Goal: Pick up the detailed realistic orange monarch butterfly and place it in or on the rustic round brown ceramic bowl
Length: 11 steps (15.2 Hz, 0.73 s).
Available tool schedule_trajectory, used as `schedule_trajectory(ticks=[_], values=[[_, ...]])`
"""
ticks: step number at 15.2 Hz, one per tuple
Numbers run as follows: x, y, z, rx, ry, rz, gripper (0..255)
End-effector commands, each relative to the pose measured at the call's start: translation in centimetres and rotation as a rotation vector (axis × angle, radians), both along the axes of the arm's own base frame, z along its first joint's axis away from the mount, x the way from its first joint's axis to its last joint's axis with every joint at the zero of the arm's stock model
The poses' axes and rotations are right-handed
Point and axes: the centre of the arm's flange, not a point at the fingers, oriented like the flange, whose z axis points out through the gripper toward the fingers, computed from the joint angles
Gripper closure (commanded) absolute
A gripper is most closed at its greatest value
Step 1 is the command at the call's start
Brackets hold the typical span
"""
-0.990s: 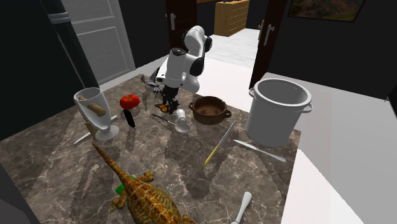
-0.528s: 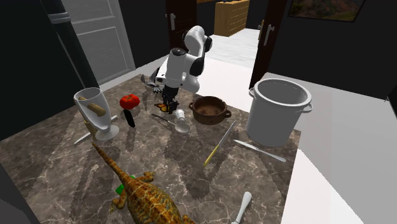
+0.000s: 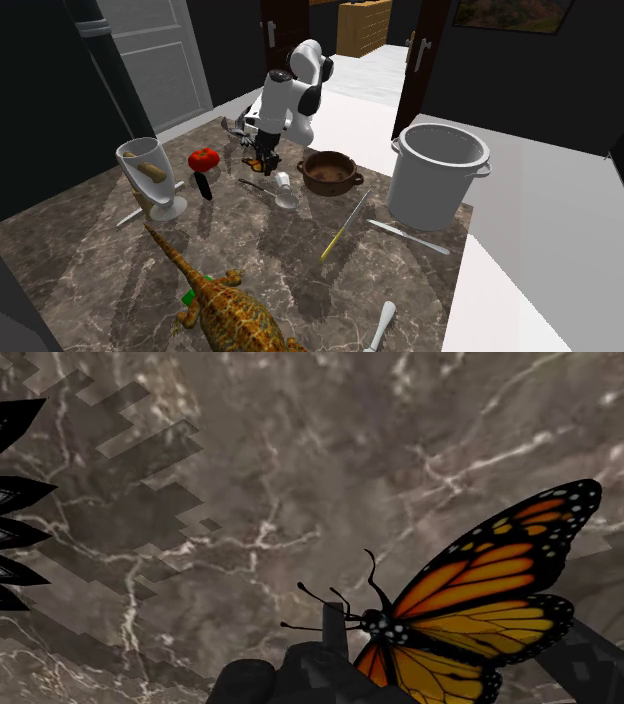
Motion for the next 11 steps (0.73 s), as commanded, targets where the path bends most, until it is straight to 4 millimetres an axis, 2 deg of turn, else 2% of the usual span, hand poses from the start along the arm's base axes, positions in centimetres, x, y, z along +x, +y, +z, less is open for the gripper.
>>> schedule_trajectory(ticks=[1,11], values=[[0.0,0.0,1.1,0.0,0.0,0.0,255],[0.0,0.0,6.3,0.0,0.0,0.0,255]])
